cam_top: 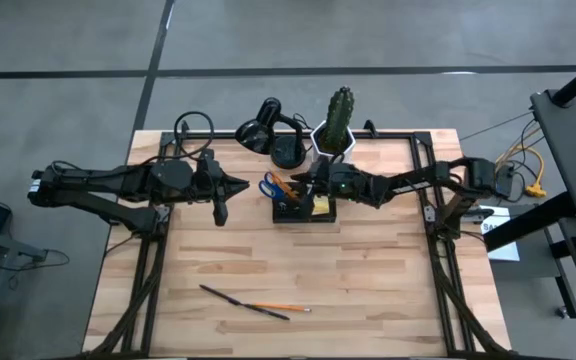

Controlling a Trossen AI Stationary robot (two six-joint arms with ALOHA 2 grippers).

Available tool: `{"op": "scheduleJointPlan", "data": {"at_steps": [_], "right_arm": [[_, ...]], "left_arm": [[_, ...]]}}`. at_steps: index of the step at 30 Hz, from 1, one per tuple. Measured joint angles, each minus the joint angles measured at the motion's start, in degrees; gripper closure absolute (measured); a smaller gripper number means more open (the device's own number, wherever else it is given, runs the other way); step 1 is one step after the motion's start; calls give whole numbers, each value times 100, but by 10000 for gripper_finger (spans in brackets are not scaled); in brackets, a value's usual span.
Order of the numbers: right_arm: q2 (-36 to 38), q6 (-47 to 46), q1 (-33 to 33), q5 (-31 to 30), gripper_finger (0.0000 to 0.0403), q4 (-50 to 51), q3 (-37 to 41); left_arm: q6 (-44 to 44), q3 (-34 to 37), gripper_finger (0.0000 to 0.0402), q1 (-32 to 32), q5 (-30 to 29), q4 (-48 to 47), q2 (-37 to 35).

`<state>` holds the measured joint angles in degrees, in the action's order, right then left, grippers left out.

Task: Pick and place office supplies into organizer
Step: Put the yellow pencil into the black desk organizer

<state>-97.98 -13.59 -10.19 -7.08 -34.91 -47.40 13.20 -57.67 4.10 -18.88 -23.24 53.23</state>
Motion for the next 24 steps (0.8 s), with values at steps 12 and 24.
{"op": "scheduleJointPlan", "data": {"at_steps": [12,24], "right_arm": [[1283,168,466,299,294,375,-1],[2895,27,947,905,320,1773,2]], "left_arm": [[-8,0,394,0,0,-2,0],[-10,0,394,0,1,-8,0]]}}
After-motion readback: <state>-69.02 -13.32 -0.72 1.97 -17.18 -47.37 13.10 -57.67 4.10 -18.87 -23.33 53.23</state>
